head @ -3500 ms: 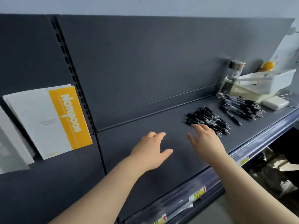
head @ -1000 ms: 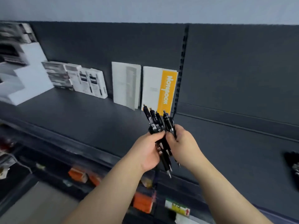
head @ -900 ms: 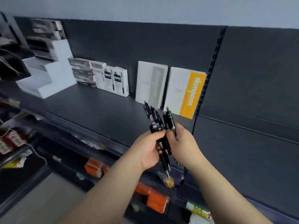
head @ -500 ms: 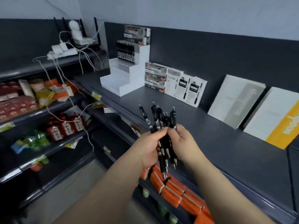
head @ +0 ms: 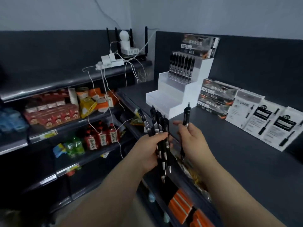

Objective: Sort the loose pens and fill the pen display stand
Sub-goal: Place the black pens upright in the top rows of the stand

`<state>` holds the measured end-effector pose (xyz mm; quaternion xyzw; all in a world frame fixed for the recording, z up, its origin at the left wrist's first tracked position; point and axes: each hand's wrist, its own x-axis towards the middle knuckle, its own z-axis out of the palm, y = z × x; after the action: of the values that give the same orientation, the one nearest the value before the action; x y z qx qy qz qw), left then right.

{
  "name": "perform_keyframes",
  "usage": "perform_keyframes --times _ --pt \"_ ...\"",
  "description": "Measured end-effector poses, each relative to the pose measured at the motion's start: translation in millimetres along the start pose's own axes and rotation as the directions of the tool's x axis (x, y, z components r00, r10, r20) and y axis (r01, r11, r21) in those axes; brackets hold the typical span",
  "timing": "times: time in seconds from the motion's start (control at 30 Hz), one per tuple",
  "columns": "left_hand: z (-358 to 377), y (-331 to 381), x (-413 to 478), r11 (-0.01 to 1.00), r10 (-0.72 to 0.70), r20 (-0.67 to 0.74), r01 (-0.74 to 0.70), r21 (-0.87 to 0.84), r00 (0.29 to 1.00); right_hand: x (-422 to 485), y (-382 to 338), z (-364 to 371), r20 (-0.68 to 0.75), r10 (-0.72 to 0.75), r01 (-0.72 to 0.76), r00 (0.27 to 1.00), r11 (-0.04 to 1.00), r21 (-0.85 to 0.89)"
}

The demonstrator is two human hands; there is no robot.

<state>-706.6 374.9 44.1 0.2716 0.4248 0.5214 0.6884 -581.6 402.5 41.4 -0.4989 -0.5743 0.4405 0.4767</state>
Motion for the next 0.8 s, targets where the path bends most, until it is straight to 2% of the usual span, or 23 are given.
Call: perform_keyframes --times 0.17,0.37,0.6,0.7,0.8 --pt "-27.4 62.7 62.9 0.993 0.08 -0.103 -0.07 0.095 0.991 91.4 -13.8 28.8 -0.023 -0.039 0.039 0.999 0.999 -0.026" --pt "-47.4 112.1 127.4 0.988 0.12 -0.085 -0.11 0.109 0.989 171.7 -20.2 46.2 -0.128 -0.072 0.052 0.989 0.987 -0.15" --pt "-54.1 150.4 211.1 0.994 0.062 0.099 -0.071 0.082 0.993 226.9 -26.7 42.5 -0.345 -0.114 0.033 0.932 0.973 -0.23" --pt "-50.6 171.5 243.9 0.991 0.004 0.199 -0.03 0.132 0.98 246.5 -39.2 38.6 -0.467 -0.135 -0.016 0.874 0.953 -0.304" --pt "-46.1 191.8 271.7 0.981 -0.025 0.28 -0.03 0.19 0.96 262.2 -52.5 33.1 -0.59 -0.186 -0.05 0.785 0.931 -0.36"
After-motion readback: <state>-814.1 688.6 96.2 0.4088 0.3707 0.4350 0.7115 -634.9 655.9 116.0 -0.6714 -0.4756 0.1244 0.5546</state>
